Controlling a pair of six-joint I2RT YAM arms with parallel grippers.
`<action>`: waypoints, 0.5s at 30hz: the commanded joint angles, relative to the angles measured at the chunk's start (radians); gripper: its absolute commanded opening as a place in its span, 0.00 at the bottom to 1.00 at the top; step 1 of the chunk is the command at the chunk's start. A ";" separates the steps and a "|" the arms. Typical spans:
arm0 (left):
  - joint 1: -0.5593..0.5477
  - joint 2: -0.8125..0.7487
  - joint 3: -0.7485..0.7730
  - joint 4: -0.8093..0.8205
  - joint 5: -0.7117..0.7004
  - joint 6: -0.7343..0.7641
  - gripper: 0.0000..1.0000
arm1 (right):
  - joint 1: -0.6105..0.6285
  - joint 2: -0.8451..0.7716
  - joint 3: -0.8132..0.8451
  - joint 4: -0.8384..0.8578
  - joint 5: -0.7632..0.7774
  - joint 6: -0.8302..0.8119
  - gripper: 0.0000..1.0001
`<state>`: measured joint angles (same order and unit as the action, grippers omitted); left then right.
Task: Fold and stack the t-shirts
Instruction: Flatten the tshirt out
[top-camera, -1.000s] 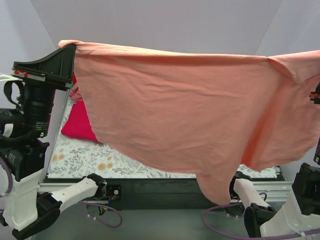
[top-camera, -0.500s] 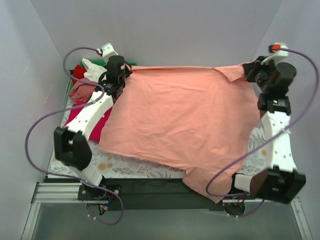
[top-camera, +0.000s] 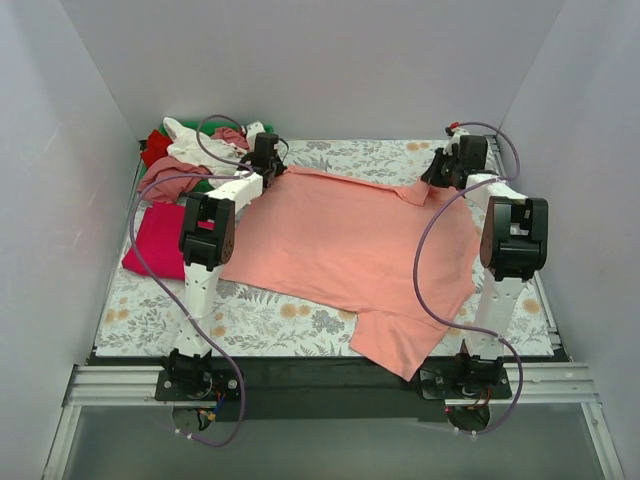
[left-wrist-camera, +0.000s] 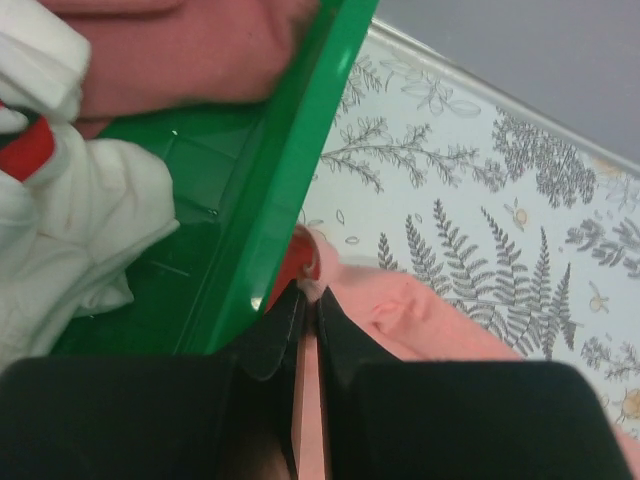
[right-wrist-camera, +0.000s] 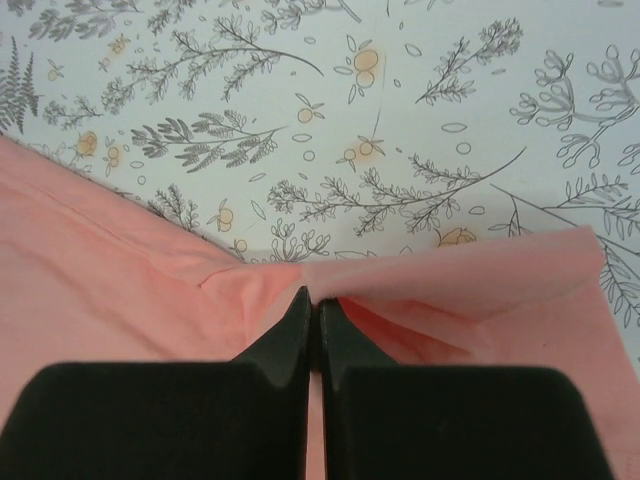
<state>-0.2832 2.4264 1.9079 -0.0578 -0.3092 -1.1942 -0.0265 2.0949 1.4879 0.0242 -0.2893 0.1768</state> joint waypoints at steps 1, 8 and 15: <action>0.018 -0.018 0.026 -0.028 0.033 -0.005 0.00 | -0.007 -0.044 0.068 0.049 0.006 0.004 0.01; 0.019 -0.087 -0.047 0.007 0.048 -0.015 0.00 | -0.006 -0.133 -0.017 0.045 0.047 0.013 0.01; 0.019 -0.209 -0.156 0.049 0.087 -0.013 0.00 | -0.006 -0.318 -0.162 0.023 0.105 0.023 0.01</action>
<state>-0.2737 2.3657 1.7878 -0.0292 -0.2417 -1.2121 -0.0307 1.8782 1.3666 0.0257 -0.2169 0.1905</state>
